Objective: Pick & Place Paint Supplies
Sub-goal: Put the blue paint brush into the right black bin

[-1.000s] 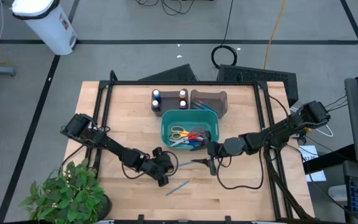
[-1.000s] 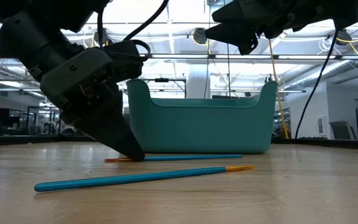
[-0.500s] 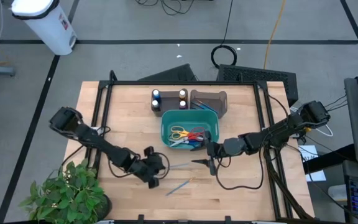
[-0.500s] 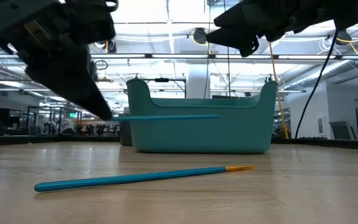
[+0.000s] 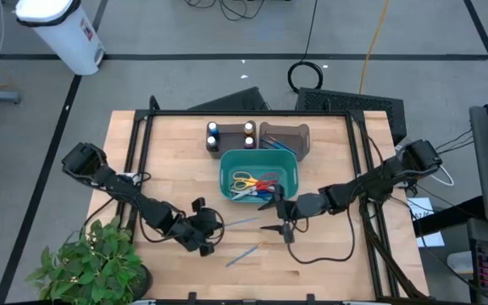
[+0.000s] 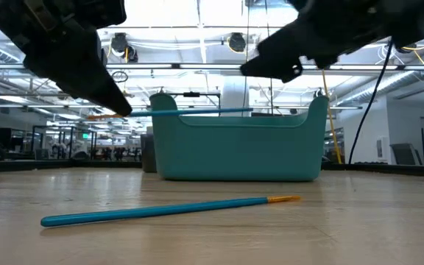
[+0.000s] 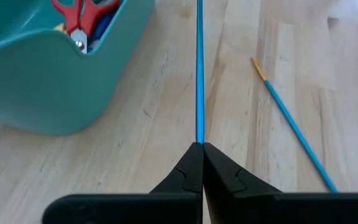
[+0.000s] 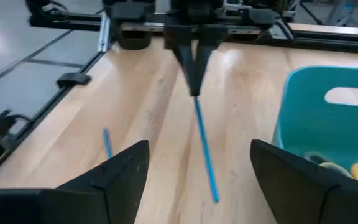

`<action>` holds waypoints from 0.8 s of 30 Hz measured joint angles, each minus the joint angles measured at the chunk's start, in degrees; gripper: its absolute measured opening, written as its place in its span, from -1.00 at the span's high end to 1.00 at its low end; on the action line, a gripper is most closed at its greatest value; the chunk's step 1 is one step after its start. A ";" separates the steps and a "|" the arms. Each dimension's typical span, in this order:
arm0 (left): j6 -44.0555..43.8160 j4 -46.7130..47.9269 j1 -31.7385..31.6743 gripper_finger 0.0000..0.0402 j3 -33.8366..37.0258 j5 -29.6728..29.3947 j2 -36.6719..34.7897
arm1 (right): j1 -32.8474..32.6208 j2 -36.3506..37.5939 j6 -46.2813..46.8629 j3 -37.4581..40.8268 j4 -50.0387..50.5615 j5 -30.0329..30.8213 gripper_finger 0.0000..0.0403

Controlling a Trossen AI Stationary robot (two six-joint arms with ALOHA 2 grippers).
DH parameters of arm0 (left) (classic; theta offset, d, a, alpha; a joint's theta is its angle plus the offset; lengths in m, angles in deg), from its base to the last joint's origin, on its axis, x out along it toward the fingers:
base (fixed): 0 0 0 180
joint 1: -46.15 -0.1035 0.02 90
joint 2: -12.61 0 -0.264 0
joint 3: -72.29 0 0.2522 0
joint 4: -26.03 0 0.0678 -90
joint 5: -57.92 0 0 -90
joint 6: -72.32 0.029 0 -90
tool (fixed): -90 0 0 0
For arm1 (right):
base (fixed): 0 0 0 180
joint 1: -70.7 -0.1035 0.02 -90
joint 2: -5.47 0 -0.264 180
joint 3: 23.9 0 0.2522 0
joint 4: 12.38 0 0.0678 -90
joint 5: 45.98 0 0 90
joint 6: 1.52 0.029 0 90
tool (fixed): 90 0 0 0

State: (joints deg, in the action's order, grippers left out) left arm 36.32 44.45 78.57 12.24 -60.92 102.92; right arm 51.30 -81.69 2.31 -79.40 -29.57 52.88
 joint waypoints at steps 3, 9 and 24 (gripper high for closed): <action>-0.06 -0.10 -0.15 1.00 0.00 -0.08 -0.02 | 0.75 -1.97 0.03 -1.32 0.33 0.03 -0.38; 0.10 -0.49 -0.15 1.00 0.00 -0.18 -0.02 | 2.46 -6.78 0.14 -3.66 1.02 -2.25 -0.34; 2.74 -3.33 -0.19 1.00 -0.02 -0.26 -0.04 | 5.18 -10.94 1.52 -5.55 1.35 -6.17 -0.10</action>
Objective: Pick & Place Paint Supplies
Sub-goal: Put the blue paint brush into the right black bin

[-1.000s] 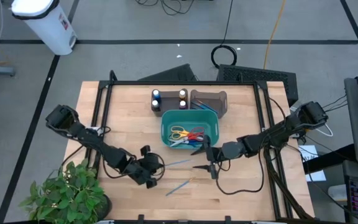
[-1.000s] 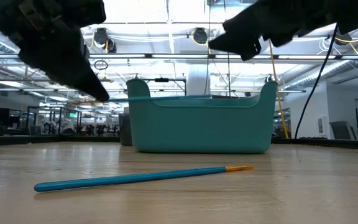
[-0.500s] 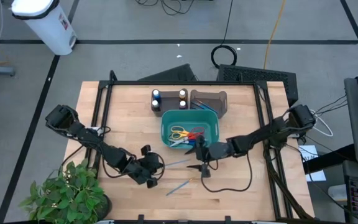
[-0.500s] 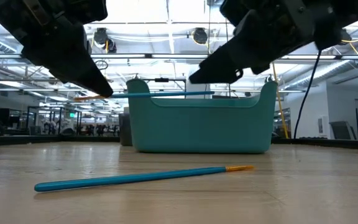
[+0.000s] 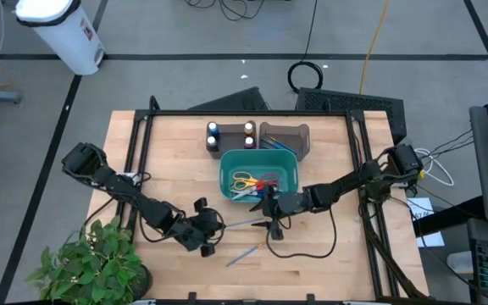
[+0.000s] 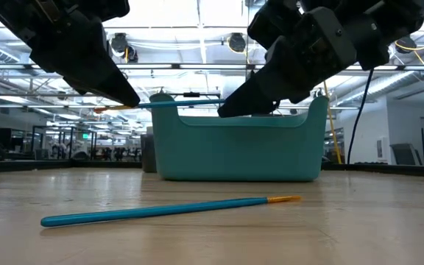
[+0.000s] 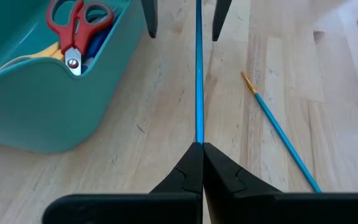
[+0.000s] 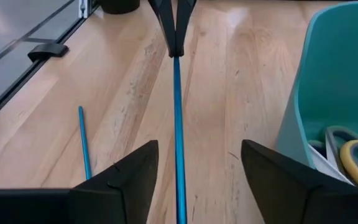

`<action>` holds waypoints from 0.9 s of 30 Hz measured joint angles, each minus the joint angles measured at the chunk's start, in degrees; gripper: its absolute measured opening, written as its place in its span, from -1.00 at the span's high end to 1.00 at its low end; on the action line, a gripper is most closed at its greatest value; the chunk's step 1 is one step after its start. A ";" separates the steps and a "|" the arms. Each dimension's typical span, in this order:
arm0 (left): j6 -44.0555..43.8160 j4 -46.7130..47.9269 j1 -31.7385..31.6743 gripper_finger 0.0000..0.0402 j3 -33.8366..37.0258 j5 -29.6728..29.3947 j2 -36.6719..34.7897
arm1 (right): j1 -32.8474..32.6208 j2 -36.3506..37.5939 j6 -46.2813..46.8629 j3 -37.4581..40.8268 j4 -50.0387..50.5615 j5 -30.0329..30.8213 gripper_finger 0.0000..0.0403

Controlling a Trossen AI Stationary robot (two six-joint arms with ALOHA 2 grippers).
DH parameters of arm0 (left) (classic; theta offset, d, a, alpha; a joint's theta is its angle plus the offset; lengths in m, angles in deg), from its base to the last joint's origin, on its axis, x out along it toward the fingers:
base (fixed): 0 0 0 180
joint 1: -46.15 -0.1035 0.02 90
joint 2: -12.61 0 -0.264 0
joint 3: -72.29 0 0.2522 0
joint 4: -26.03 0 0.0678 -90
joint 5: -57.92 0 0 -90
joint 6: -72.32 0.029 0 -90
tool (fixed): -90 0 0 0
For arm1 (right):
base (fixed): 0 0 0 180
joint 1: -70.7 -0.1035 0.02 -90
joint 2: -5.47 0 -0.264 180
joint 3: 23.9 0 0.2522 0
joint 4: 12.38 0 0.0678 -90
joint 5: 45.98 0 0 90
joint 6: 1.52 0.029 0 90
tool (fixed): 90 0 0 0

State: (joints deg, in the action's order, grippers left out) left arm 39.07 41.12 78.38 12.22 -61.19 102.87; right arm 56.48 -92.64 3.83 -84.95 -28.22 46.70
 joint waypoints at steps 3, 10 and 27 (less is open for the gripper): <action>0.00 -0.13 0.00 1.00 -0.02 0.00 0.00 | 0.00 0.00 -0.02 0.00 0.74 0.00 0.01; 0.02 -0.28 0.00 1.00 -0.02 0.00 0.00 | 0.00 0.00 -0.44 0.02 3.03 0.00 0.28; 0.42 -0.28 0.00 1.00 -0.04 0.00 -0.09 | 0.63 0.02 -1.22 0.02 2.86 -5.10 0.76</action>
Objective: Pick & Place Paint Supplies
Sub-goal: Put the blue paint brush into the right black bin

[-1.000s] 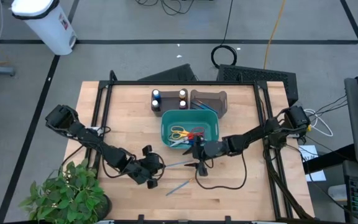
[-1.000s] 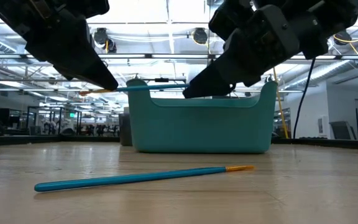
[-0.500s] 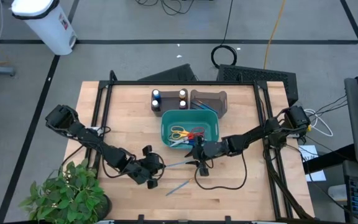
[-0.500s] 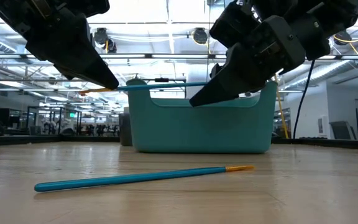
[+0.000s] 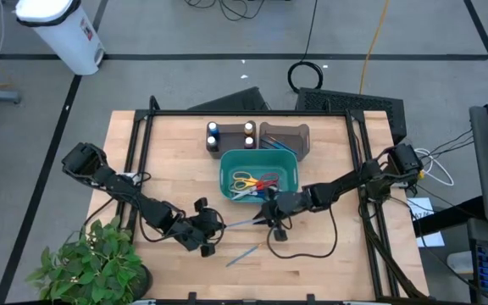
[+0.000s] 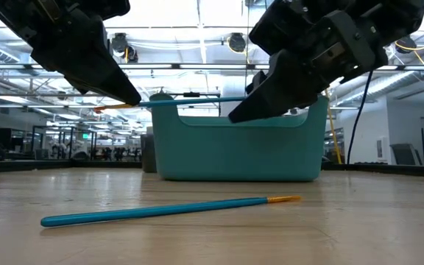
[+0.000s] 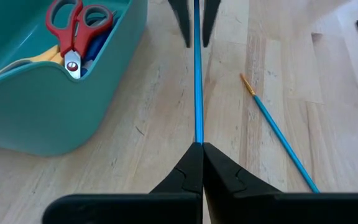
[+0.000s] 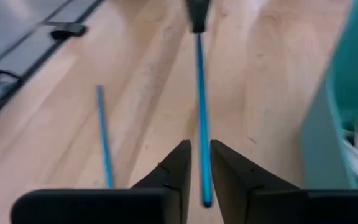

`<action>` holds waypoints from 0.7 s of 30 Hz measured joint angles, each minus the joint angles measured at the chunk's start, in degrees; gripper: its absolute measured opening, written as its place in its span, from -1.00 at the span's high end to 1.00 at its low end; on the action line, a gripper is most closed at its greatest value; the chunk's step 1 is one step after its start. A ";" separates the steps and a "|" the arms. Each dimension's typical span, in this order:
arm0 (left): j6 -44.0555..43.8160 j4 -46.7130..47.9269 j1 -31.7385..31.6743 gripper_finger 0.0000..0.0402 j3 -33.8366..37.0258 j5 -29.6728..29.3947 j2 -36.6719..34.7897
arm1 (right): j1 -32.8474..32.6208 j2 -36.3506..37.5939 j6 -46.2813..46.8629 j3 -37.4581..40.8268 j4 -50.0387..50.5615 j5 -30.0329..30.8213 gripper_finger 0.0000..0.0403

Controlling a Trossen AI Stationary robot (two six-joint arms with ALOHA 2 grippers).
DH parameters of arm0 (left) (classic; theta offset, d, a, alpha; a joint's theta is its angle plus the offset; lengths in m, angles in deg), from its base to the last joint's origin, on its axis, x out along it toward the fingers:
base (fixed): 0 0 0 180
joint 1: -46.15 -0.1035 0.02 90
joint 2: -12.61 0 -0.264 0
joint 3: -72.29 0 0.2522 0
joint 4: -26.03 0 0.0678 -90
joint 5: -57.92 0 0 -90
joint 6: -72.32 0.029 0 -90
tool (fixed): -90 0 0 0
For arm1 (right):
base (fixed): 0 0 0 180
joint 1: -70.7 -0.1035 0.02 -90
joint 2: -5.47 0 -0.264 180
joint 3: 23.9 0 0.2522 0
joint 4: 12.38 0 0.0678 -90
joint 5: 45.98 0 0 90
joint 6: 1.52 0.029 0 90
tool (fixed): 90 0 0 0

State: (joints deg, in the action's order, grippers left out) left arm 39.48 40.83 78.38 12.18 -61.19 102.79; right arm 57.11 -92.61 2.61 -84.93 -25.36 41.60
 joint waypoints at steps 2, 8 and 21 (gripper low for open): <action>-0.01 0.01 0.00 1.00 0.00 0.00 0.00 | 0.27 0.00 -0.29 0.00 -0.37 -1.71 0.82; -0.09 -0.08 0.04 1.00 0.00 0.13 0.00 | 1.46 0.00 -0.29 0.02 -2.55 -6.25 0.98; 0.18 -1.42 0.00 0.89 -0.04 0.46 0.00 | 1.95 0.48 -0.95 0.02 -3.02 -6.66 1.00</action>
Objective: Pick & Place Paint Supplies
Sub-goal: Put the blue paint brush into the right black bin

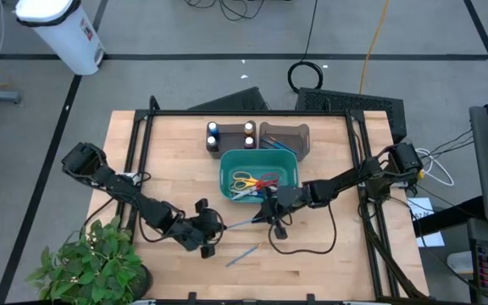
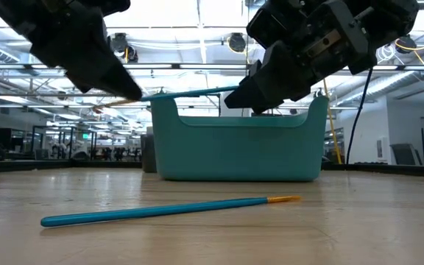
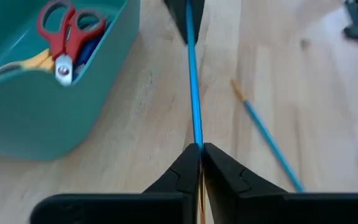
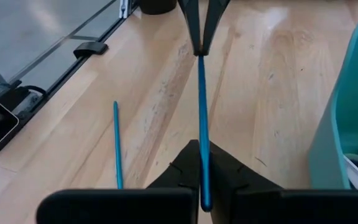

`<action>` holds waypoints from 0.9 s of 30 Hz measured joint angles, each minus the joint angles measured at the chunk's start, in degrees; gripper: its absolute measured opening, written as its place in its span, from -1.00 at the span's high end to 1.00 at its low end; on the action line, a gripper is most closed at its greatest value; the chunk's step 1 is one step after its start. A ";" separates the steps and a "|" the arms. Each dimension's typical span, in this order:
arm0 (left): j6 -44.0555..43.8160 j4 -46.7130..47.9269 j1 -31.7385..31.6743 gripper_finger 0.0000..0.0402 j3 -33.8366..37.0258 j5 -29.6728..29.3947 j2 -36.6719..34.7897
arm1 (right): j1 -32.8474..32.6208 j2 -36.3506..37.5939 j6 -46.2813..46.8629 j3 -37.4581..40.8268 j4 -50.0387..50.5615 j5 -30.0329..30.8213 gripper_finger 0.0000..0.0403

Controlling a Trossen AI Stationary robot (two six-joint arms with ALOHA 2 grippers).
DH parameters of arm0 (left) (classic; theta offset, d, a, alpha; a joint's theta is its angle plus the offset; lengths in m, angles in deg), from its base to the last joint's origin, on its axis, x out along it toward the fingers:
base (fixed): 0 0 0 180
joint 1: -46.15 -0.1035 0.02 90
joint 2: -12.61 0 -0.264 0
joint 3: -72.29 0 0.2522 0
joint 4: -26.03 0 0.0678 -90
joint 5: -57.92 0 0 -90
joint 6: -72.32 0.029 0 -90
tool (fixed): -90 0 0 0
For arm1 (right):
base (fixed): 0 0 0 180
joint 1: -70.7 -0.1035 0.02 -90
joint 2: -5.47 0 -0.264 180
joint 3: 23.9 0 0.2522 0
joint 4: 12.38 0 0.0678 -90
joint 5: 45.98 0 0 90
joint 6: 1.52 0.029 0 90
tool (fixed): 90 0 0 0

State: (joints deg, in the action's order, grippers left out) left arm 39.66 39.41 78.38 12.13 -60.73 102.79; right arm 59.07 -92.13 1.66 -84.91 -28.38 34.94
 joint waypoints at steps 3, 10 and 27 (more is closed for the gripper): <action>1.46 -2.79 -0.01 0.80 0.00 0.05 -0.43 | 0.02 0.00 0.00 0.00 -0.14 0.06 1.00; 2.17 -5.94 -0.11 0.54 0.00 -0.67 -0.50 | 0.02 0.00 0.39 -0.02 -0.35 0.28 1.00; 3.09 -6.31 -0.33 0.27 0.00 2.71 -12.98 | -2.36 12.92 2.19 -0.02 16.05 13.44 1.00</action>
State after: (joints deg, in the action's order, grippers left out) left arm 42.75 33.10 78.05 12.13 -58.01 89.81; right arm 56.70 -79.21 3.85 -84.93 -12.33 48.39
